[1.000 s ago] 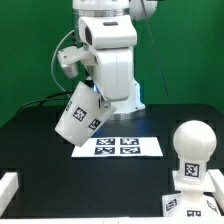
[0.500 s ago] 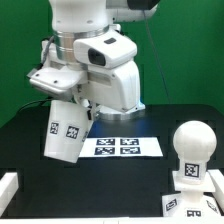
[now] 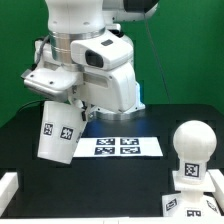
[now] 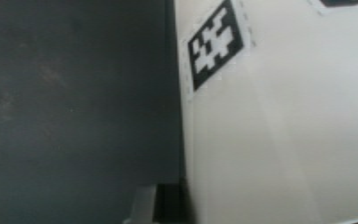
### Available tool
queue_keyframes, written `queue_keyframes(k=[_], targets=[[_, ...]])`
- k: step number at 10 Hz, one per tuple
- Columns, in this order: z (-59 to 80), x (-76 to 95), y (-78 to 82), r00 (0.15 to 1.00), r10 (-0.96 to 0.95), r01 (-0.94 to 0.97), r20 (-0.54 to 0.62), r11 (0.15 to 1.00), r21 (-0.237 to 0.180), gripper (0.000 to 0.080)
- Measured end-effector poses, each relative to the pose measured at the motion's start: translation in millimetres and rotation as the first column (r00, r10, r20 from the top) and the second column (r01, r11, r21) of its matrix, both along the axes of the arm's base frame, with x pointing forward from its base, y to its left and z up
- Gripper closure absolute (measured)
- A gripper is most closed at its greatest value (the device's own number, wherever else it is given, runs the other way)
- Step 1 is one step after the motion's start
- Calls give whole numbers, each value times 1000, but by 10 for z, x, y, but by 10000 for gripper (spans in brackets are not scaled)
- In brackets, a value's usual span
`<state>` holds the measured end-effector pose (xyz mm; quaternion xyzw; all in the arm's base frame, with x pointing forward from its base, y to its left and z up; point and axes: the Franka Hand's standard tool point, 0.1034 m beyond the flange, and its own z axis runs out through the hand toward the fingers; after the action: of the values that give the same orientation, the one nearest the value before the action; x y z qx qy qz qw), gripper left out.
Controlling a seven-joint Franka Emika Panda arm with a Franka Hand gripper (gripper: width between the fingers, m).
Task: Assemble lamp
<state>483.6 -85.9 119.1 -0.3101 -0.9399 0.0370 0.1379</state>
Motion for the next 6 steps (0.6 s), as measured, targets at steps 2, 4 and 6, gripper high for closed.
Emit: queue_keyframes(k=[2, 4, 6], targets=[[2, 13, -28, 999, -2, 2, -40, 1000, 2, 758], [-4, -25, -53, 995, -11, 12, -102, 1000, 10, 758], [-19, 19, -107, 992, -23, 24, -125, 1000, 6, 758]])
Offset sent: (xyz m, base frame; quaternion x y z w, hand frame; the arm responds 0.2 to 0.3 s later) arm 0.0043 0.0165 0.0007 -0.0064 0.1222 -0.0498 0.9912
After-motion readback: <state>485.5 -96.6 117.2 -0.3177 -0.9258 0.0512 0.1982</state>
